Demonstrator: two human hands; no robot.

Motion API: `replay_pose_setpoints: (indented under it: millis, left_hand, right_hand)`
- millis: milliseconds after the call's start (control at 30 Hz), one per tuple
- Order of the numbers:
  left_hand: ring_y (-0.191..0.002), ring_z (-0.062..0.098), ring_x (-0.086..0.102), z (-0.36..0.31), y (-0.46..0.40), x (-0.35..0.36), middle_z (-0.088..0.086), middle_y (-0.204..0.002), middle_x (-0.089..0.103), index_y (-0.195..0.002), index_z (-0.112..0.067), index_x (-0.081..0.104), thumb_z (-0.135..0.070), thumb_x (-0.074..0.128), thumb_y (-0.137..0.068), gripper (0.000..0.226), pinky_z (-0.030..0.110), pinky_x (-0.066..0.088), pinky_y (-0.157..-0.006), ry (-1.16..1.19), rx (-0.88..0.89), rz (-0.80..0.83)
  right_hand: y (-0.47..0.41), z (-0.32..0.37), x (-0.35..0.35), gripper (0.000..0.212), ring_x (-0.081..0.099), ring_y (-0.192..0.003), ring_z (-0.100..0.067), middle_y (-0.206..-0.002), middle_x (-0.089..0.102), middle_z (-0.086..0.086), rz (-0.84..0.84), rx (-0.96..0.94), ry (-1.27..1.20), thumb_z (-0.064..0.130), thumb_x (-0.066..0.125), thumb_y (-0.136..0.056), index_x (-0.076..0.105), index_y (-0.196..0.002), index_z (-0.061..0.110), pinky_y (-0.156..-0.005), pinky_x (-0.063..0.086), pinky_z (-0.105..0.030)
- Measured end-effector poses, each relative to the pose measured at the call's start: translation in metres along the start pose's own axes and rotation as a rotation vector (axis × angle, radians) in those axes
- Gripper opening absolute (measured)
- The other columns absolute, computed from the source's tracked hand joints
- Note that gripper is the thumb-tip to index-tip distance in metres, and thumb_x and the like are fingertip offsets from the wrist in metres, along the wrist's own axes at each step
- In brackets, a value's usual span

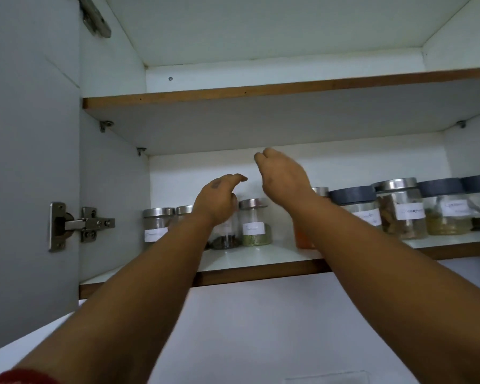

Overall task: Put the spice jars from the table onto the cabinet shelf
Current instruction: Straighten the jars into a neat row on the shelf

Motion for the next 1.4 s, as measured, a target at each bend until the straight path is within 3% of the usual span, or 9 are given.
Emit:
replay_pose_setpoints:
  millis: [67,133,300,467,800,1100,1200,1400]
  left_hand:
    - [-0.131,0.022,0.046,-0.024,-0.006,-0.009,0.002,-0.141,0.053,-0.135,-0.02,0.052,-0.003,0.046,-0.09,0.048,0.029,0.036,-0.105,0.075,0.025,0.06]
    - [-0.126,0.02,0.051,-0.054,-0.013,-0.019,0.003,-0.138,0.055,-0.133,-0.016,0.055,-0.003,0.045,-0.092,0.043,0.026,0.039,-0.099,0.168,0.03,0.114]
    - [-0.123,0.02,0.054,-0.129,-0.023,-0.017,0.005,-0.136,0.057,-0.131,-0.013,0.057,0.0,0.043,-0.091,0.045,0.027,0.042,-0.098,0.141,0.114,0.215]
    - [-0.115,0.023,0.056,-0.161,-0.022,0.007,0.007,-0.126,0.063,-0.128,-0.014,0.061,-0.001,0.048,-0.089,0.042,0.034,0.048,-0.098,0.046,0.079,0.229]
    - [-0.112,0.021,0.056,-0.155,-0.038,0.025,0.002,-0.118,0.067,-0.113,-0.018,0.07,-0.005,0.052,-0.091,0.031,0.031,0.047,-0.094,-0.132,0.035,0.186]
    - [-0.123,0.025,0.052,-0.094,-0.051,0.062,0.004,-0.137,0.057,-0.134,-0.025,0.058,0.001,0.057,-0.089,0.052,0.039,0.046,-0.104,-0.181,-0.089,0.348]
    - [-0.122,0.024,0.053,-0.081,-0.055,0.073,0.002,-0.134,0.059,-0.133,-0.028,0.058,-0.004,0.059,-0.088,0.051,0.036,0.046,-0.103,-0.144,-0.096,0.331]
    - [-0.121,0.023,0.052,-0.072,-0.061,0.086,0.001,-0.132,0.059,-0.136,-0.027,0.054,-0.005,0.059,-0.088,0.053,0.036,0.045,-0.101,-0.192,-0.062,0.351]
  right_hand:
    - [-0.004,-0.028,-0.033,0.029,0.057,-0.099,-0.031,-0.108,0.059,-0.015,-0.084,0.016,0.064,-0.005,0.047,-0.086,0.063,-0.109,0.001,-0.075,0.049,-0.037]
    - [-0.007,-0.064,-0.061,0.024,0.059,-0.096,-0.034,-0.103,0.063,-0.016,-0.062,0.119,0.066,-0.002,0.051,-0.084,0.07,-0.099,0.001,-0.074,0.049,-0.036]
    - [0.011,-0.129,-0.088,0.022,0.066,-0.092,-0.031,-0.102,0.071,-0.015,0.283,0.33,0.019,0.001,0.056,-0.086,0.075,-0.095,0.007,-0.083,0.056,-0.037]
    - [0.05,-0.148,-0.091,0.033,0.062,-0.109,-0.021,-0.118,0.069,-0.007,0.43,0.376,-0.197,-0.008,0.051,-0.09,0.076,-0.105,0.008,-0.096,0.05,-0.028]
    - [0.061,-0.151,-0.056,0.042,0.058,-0.113,-0.024,-0.125,0.063,-0.006,0.503,0.309,-0.163,-0.009,0.051,-0.088,0.069,-0.118,0.013,-0.099,0.049,-0.032]
    - [0.029,-0.138,0.017,0.037,0.059,-0.11,-0.023,-0.123,0.064,-0.006,0.679,0.164,0.079,0.001,0.047,-0.09,0.066,-0.121,0.01,-0.09,0.051,-0.028]
    - [0.025,-0.129,0.032,0.032,0.055,-0.096,-0.022,-0.122,0.062,-0.01,0.725,0.158,0.122,0.002,0.049,-0.091,0.063,-0.119,0.007,-0.08,0.046,-0.026]
    - [0.02,-0.129,0.039,0.03,0.048,-0.089,-0.021,-0.121,0.061,-0.011,0.646,0.121,0.153,0.003,0.048,-0.091,0.06,-0.118,0.007,-0.075,0.039,-0.028]
Point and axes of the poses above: each hand's wrist, its own y-axis away from the middle knuckle, its own x-axis out of the palm, z = x × y, the point moved 2 cm from there along -y, towards the middle knuckle
